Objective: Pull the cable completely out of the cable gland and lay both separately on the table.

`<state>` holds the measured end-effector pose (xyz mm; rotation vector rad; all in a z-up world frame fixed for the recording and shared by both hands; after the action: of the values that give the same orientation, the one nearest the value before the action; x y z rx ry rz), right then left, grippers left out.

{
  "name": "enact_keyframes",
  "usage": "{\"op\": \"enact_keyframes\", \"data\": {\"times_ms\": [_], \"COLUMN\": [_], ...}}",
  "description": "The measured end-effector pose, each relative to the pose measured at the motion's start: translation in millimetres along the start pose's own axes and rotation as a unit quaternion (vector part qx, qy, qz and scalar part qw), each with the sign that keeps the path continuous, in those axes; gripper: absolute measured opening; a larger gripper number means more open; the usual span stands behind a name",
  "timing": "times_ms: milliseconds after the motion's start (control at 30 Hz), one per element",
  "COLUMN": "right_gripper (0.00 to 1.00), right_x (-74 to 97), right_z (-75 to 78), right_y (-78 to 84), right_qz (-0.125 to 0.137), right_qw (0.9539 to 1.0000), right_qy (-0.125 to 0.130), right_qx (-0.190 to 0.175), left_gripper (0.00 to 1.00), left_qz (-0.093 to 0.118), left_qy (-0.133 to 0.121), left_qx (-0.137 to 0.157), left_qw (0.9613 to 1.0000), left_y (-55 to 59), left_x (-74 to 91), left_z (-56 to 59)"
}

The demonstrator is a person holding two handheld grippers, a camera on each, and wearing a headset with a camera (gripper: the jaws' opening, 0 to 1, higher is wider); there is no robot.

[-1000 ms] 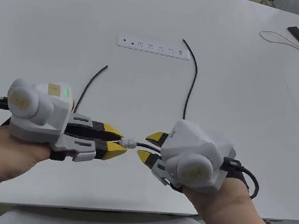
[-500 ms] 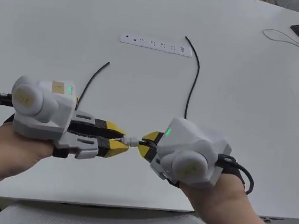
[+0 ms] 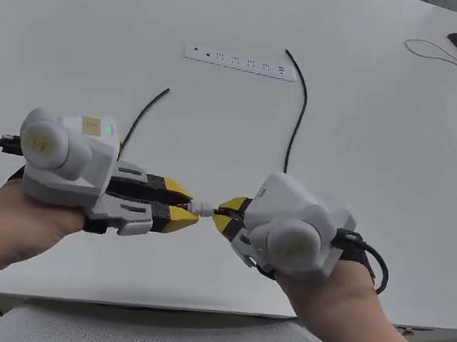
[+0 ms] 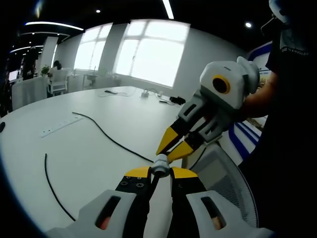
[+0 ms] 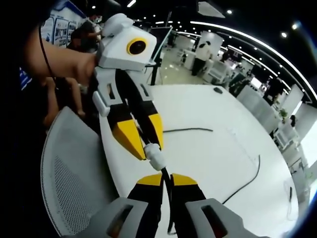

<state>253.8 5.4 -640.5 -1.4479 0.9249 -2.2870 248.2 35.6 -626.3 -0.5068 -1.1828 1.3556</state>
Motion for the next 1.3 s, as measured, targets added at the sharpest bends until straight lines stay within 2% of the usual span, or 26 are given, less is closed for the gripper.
{"op": "enact_keyframes", "data": {"times_ms": [333, 700, 900, 1000, 1033, 1200, 1300], "right_gripper": [0.0, 0.0, 0.0, 0.0, 0.0, 0.0, 0.0], "right_x": [1.7, 0.3, -1.0, -2.0, -2.3, -5.1, -8.0], "right_z": [12.5, 20.3, 25.8, 27.2, 28.1, 24.9, 23.2], "right_y": [14.5, 40.0, 60.4, 73.0, 76.8, 97.8, 109.8], "right_qz": [-0.009, -0.027, -0.04, -0.046, -0.048, -0.064, -0.074], "right_qw": [0.9991, 0.9946, 0.9864, 0.979, 0.9778, 0.9645, 0.9588], "right_qy": [0.011, 0.023, 0.035, 0.038, 0.039, 0.039, 0.038], "right_qx": [-0.039, -0.097, -0.156, -0.195, -0.2, -0.253, -0.272], "left_gripper": [0.15, 0.15, 0.15, 0.15, 0.15, 0.15, 0.15], "left_qz": [0.007, 0.007, 0.009, 0.01, 0.01, 0.008, 0.005], "left_qy": [-0.005, -0.002, 0.0, 0.001, 0.002, 0.003, 0.004], "left_qx": [0.003, 0.006, 0.009, 0.009, 0.009, 0.009, 0.008], "left_qw": [1.0, 1.0, 0.9999, 0.9999, 0.9999, 0.9999, 0.9999], "left_y": [-3.4, -3.9, -4.9, -5.4, -5.4, -3.0, -1.0], "left_x": [3.2, 1.5, 0.2, 0.0, -0.1, -0.4, -1.5], "left_z": [-3.3, -2.5, -0.8, 0.4, 0.9, 3.7, 5.8]}}
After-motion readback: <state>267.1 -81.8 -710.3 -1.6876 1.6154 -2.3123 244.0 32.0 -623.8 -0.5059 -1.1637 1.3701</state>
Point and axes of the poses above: the centre of the closed fingertips' face, and the gripper's own axes: x roughly backward along the fingers, z roughly to its right, y roughly out of its underside, the point moved 1 cm from there along x, roughly backward along the fingers, and after that the axes turned 7 degrees about x, right-handed, at the moved point
